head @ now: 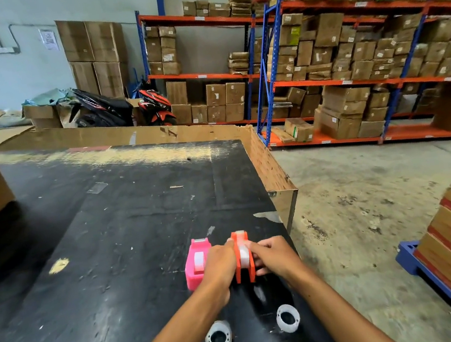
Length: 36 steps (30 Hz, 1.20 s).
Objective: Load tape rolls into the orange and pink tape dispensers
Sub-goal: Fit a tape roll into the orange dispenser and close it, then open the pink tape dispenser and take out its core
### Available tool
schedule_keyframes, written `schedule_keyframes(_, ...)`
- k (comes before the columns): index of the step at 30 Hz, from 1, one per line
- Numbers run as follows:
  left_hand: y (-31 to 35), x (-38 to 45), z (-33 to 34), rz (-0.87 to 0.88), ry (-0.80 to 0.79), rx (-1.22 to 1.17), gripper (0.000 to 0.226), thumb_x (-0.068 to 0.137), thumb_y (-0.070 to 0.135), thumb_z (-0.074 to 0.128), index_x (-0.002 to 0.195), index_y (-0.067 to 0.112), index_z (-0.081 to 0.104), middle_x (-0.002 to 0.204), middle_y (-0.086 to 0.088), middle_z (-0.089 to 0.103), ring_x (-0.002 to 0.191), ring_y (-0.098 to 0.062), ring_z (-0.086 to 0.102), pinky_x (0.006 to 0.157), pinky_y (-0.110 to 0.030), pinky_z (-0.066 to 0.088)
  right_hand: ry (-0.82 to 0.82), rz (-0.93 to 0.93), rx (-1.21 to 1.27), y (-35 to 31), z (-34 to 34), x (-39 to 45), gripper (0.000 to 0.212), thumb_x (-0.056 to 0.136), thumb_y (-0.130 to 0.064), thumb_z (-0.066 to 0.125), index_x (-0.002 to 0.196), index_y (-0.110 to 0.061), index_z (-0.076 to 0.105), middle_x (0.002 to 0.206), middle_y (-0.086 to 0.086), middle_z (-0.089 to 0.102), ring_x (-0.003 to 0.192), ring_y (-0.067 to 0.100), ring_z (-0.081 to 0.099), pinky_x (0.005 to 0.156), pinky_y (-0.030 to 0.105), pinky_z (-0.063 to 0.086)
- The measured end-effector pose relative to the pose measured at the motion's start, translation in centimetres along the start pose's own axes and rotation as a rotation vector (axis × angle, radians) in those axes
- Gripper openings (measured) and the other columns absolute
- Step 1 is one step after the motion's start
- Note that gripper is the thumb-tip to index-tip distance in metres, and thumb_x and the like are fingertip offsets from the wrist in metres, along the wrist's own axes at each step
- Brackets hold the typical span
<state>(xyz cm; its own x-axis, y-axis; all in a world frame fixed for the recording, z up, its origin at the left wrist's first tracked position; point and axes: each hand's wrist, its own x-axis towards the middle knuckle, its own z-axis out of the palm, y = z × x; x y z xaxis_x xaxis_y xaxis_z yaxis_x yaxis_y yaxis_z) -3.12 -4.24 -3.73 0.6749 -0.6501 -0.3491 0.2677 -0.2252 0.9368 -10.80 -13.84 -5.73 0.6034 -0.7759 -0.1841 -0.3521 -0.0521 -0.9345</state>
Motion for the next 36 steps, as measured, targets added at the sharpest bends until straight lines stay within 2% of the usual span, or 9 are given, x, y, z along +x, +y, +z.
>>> schedule_keyframes(6, 0.0, -0.2, -0.5, 0.026, -0.074, 0.017, 0.032, 0.088, 0.011, 0.043, 0.095, -0.002, 0.071, 0.097, -0.024, 0.074, 0.096, -0.035, 0.070, 0.073, -0.031, 0.054, -0.004, -0.009, 0.006, 0.6, -0.2, 0.0, 0.026, 0.088, -0.027, 0.061, 0.076, -0.008, 0.073, 0.071, 0.006, 0.067, 0.064, 0.013, 0.063, 0.050, 0.023, 0.054)
schedule_keyframes(11, 0.4, -1.3, -2.7, 0.179, -0.103, 0.098, 0.030, 0.089, 0.000, 0.045, 0.067, 0.008, 0.064, 0.073, -0.008, 0.061, 0.079, -0.021, 0.056, 0.081, -0.034, 0.045, 0.181, -0.218, -0.106, -0.4, -0.2, 0.1, 0.021, 0.084, -0.026, 0.063, 0.069, -0.013, 0.072, 0.067, -0.003, 0.066, 0.064, 0.010, 0.057, 0.065, 0.034, 0.050)
schedule_keyframes(15, 0.6, -0.7, -7.0, 0.385, 0.067, 0.368, 0.039, 0.079, -0.005, 0.058, 0.116, 0.004, 0.064, 0.102, -0.004, 0.066, 0.092, -0.016, 0.061, 0.090, -0.029, 0.049, 0.129, -0.403, -0.210, -3.5, 2.0, -0.5, 0.011, 0.084, -0.013, 0.064, 0.087, -0.014, 0.074, 0.067, -0.017, 0.068, 0.062, -0.003, 0.060, 0.064, 0.020, 0.046)
schedule_keyframes(18, 0.0, 0.3, -9.9, 0.470, -0.102, 0.660, 0.066, 0.070, 0.005, 0.072, 0.132, 0.010, 0.050, 0.126, 0.003, 0.055, 0.115, -0.014, 0.054, 0.094, -0.019, 0.040, -0.108, -0.441, -0.484, -4.8, 4.7, -0.8, 0.018, 0.079, -0.009, 0.063, 0.093, -0.013, 0.073, 0.077, -0.004, 0.073, 0.070, 0.011, 0.065, 0.071, 0.031, 0.054)
schedule_keyframes(21, -1.9, 2.6, -11.2, 0.573, -0.235, 0.847, 0.069, 0.061, 0.039, 0.077, 0.125, 0.022, 0.057, 0.116, 0.003, 0.063, 0.105, -0.015, 0.058, 0.096, -0.034, 0.047, -0.284, -0.423, -0.762, -5.4, 6.8, -1.0, 0.020, 0.076, -0.011, 0.058, 0.091, -0.013, 0.070, 0.077, 0.011, 0.066, 0.072, 0.023, 0.056, 0.065, 0.035, 0.045)
schedule_keyframes(24, -3.0, 3.5, -11.8, 0.569, -0.188, 0.912, 0.060, 0.061, 0.060, 0.066, 0.112, 0.029, 0.062, 0.099, 0.010, 0.062, 0.095, -0.013, 0.051, 0.091, -0.039, 0.047, -0.268, -0.339, -0.911, -6.0, 7.9, -0.9, 0.019, 0.077, -0.015, 0.060, 0.092, -0.015, 0.070, 0.083, 0.008, 0.063, 0.079, 0.023, 0.056, 0.069, 0.029, 0.037)
schedule_keyframes(28, -3.0, 3.3, -11.7, 0.610, -0.169, 0.927, 0.052, 0.063, 0.060, 0.068, 0.108, 0.035, 0.059, 0.094, 0.014, 0.061, 0.097, -0.014, 0.055, 0.082, -0.038, 0.051, -0.228, -0.283, -1.009, -6.5, 8.2, -0.1, 0.006, 0.074, -0.014, 0.067, 0.080, -0.012, 0.068, 0.083, 0.007, 0.057, 0.078, 0.024, 0.056, 0.066, 0.028, 0.036)
schedule_keyframes(32, -3.2, 3.8, -11.8, 0.611, -0.134, 0.949, 0.055, 0.057, 0.070, 0.065, 0.095, 0.031, 0.060, 0.089, 0.009, 0.068, 0.081, -0.013, 0.061, 0.070, -0.040, 0.053, -0.121, -0.416, -1.145, -6.5, 8.9, -1.0, 0.001, 0.070, -0.011, 0.059, 0.069, -0.011, 0.060, 0.092, 0.018, 0.066, 0.087, 0.040, 0.064, 0.066, 0.035, 0.039)
schedule_keyframes(36, -2.8, 3.5, -11.7, 0.614, -0.101, 1.002, 0.058, 0.055, 0.071, 0.064, 0.088, 0.023, 0.060, 0.084, 0.003, 0.069, 0.079, -0.019, 0.059, 0.069, -0.038, 0.050, -0.096, -0.469, -1.191, -6.0, 9.0, -2.1, 0.006, 0.066, -0.015, 0.055, 0.064, -0.020, 0.051, 0.092, 0.012, 0.066, 0.087, 0.036, 0.064, 0.075, 0.043, 0.041)
